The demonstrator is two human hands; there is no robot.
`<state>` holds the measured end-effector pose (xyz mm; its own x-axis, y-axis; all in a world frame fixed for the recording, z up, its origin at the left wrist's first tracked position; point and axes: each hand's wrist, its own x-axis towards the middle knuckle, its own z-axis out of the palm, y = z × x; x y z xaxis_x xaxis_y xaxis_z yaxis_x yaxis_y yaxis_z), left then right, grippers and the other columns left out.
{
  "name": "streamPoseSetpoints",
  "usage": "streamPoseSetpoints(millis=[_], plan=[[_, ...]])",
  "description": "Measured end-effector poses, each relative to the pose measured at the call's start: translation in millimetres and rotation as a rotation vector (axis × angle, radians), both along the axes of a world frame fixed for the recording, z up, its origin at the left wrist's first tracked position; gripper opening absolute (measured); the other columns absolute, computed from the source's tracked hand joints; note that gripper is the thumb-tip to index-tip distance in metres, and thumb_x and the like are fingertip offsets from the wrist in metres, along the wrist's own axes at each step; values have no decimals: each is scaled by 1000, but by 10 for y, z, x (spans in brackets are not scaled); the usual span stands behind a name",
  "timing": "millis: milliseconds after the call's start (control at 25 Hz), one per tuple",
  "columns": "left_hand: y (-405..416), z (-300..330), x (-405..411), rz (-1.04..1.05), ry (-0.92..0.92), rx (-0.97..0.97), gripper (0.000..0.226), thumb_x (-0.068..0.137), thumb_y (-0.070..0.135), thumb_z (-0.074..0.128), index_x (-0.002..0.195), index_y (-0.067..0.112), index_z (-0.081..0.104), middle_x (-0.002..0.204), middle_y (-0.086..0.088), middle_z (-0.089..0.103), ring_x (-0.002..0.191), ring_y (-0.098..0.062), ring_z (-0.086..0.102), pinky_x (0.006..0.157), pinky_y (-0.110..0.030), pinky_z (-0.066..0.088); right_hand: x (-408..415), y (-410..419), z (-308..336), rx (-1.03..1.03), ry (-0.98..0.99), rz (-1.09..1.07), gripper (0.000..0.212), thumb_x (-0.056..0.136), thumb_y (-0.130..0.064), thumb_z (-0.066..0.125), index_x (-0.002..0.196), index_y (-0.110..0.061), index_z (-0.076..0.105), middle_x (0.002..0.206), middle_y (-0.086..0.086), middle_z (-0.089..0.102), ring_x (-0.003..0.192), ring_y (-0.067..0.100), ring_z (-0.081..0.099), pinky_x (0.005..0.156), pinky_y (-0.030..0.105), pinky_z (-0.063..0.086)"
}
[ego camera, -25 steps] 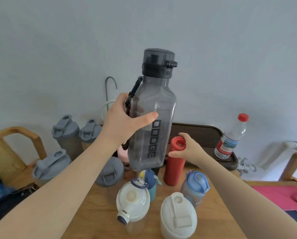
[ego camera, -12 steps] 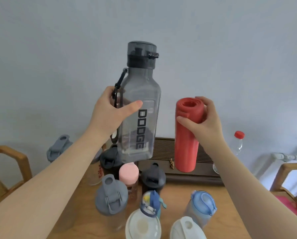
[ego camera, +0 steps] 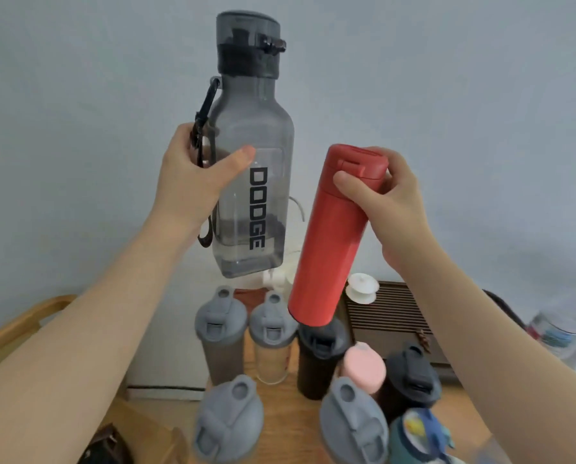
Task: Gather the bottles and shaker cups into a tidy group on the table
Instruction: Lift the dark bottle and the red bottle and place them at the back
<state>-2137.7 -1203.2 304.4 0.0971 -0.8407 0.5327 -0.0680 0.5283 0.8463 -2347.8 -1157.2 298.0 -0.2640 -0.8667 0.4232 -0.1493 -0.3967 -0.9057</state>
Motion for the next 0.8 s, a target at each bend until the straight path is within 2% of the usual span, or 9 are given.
streamPoseSetpoints(millis=[120,240,440,600,720,800], plan=[[-312,-131,405,7,-14,21,36,61,40,72,87,33,50,84,5,60,77,-11,58,75,-28,52,419,-327,-74,28,-1,-22,59,73,-22,76,123,-24,44,99,-6,63,80,-1,63,66,15,50],[-620,-397,664,6,-92,81,39,64,39,74,92,28,50,85,5,61,81,-15,61,75,-33,53,690,-599,-199,71,-6,-77,78,71,-27,77,135,-26,33,110,-3,61,94,6,62,75,19,50],[-1034,-956,835,-63,-120,238,45,70,30,75,104,20,48,91,4,61,82,-13,60,67,-23,47,900,-1045,-352,124,19,-184,68,69,-25,78,128,-20,45,117,2,62,93,8,63,70,16,51],[-1299,-1188,891,-143,-18,297,45,70,24,75,106,22,47,96,1,63,88,-13,62,74,-26,49,1008,-1339,-470,234,237,-184,81,65,-29,81,133,-17,39,123,2,57,107,15,59,91,32,51],[-1453,-1322,889,-170,-71,273,51,68,24,77,107,26,46,98,2,62,89,-13,61,73,-23,48,1009,-1470,-598,262,337,-197,68,64,-27,81,122,-17,49,111,-3,61,102,14,59,92,34,51],[-1506,-1463,890,-199,-118,275,56,65,22,79,109,29,44,97,7,60,89,-8,60,72,-19,47,998,-1496,-731,292,388,-202,64,64,-25,81,119,-18,50,106,-6,60,100,13,58,90,32,50]])
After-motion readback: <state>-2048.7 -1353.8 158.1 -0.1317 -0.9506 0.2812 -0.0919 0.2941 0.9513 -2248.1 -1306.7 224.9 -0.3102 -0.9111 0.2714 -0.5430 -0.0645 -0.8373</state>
